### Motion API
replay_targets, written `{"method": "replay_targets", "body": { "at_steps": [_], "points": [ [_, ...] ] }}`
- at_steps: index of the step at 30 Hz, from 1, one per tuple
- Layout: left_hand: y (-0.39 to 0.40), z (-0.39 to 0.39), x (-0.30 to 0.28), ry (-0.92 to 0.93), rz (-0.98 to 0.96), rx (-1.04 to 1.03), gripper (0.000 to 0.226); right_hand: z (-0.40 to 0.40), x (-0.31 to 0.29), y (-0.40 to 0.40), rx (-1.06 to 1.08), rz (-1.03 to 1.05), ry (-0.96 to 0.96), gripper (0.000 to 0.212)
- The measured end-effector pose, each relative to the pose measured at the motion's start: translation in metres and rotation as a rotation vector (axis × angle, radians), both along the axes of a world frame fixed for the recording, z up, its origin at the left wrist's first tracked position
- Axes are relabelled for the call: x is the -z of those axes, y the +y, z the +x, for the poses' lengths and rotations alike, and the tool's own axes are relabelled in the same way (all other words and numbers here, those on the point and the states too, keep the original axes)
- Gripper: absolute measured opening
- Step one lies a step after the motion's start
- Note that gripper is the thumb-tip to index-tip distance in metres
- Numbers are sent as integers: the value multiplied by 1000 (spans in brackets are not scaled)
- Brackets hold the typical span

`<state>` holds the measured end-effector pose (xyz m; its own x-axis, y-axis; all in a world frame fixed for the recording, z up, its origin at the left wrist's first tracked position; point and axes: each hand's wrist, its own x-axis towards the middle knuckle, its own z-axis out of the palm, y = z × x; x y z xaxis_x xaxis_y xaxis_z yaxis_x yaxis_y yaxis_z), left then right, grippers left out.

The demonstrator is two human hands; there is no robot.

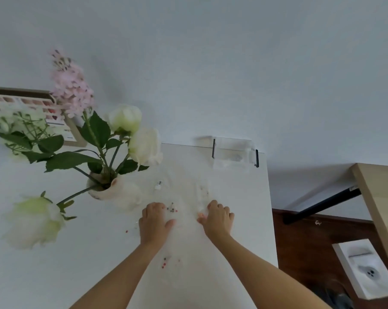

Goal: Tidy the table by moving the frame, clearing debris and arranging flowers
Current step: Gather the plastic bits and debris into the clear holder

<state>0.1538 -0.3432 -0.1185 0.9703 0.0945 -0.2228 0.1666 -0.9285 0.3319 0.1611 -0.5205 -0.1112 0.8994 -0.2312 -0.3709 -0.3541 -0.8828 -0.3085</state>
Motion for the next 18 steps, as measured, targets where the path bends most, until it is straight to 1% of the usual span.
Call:
{"method": "replay_targets", "body": {
  "at_steps": [4,8,10,13,16,18],
  "points": [
    [-2,2,-5,79,-49,-22,65,-8,-4,2,21,-18,29,33],
    [-8,5,-9,144,-185,-78,73,-15,-5,-1,47,-15,88,23],
    [-9,8,-11,154,-235,-121,73,-18,-5,-2,56,-22,107,18],
    [-11,11,-10,165,-285,-148,67,-20,-6,-3,64,-36,105,15],
    [-10,13,-10,203,-256,-169,58,-12,-10,-3,87,-20,76,16],
    [-10,14,-12,226,-231,-181,52,-1,-15,-3,132,46,45,21]
  ]
}}
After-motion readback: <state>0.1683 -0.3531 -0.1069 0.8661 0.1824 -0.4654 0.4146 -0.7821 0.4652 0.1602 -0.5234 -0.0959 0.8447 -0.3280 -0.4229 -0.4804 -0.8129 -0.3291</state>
